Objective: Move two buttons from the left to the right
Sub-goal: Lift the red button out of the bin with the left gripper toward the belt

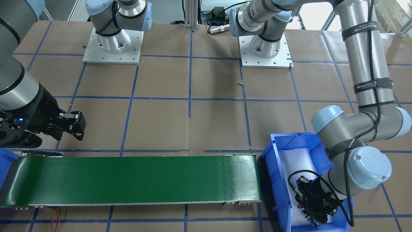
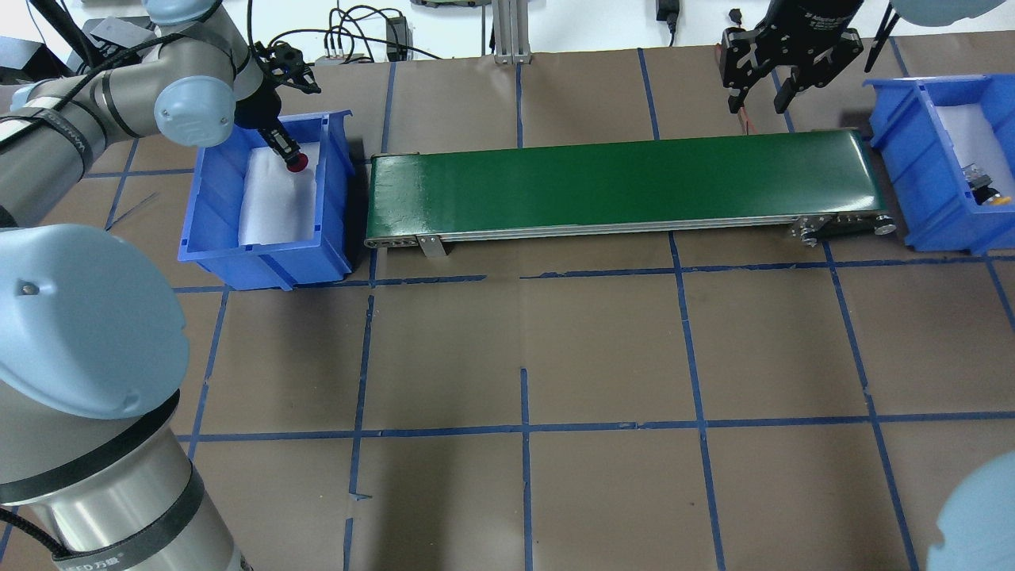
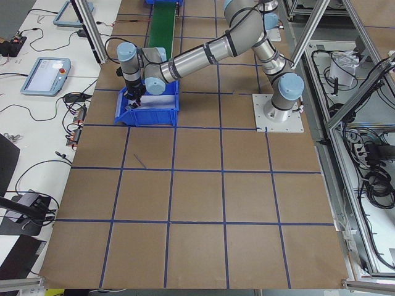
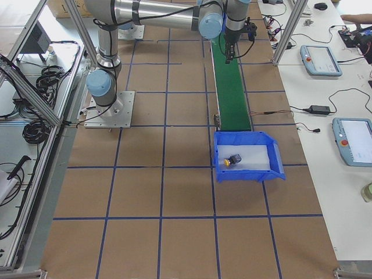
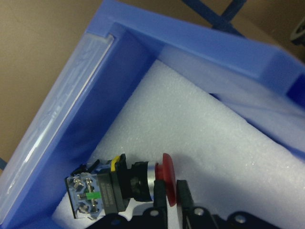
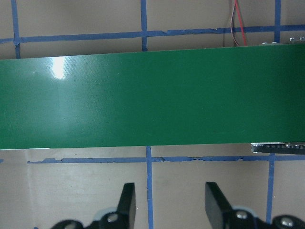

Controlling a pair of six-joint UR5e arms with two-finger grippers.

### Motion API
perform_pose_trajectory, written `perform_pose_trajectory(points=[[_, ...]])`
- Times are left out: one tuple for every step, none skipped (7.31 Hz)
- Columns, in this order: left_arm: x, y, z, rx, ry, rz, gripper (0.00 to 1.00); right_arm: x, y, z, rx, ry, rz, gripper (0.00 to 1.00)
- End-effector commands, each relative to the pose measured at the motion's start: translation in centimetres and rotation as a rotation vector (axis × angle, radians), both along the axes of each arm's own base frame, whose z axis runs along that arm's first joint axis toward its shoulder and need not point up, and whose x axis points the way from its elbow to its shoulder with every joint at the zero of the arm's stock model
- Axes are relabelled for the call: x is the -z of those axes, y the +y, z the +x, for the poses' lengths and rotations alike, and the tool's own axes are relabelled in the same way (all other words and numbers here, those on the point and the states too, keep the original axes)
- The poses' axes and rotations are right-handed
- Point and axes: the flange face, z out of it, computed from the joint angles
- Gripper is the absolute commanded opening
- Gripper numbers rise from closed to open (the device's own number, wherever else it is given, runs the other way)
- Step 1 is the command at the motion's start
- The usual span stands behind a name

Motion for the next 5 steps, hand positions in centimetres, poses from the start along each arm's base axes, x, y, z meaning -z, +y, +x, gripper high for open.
perform_pose_trajectory(points=[[-1.5, 0.2, 0.0, -0.005, -0.004, -0.012, 0.1, 0.3, 0.0, 0.0, -0.002, 0.0, 0.006, 0.59], [-2.1, 0.3, 0.0, -0.007, -0.005, -0.017, 0.1, 0.2, 0.1, 0.0, -0.002, 0.001, 0.004, 0.59], [-3.4, 0.8, -0.1, -0.006, -0.005, -0.028, 0.1, 0.3, 0.0, -0.1, -0.003, 0.009, 0.007, 0.59], [-5.5, 1.4, -0.3, -0.008, -0.005, -0.025, 0.1, 0.3, 0.0, -0.1, -0.006, 0.01, 0.007, 0.59], [-8.1, 2.3, -0.4, -0.01, -0.004, -0.022, 0.1, 0.4, 0.0, -0.1, -0.009, 0.01, 0.008, 0.59]])
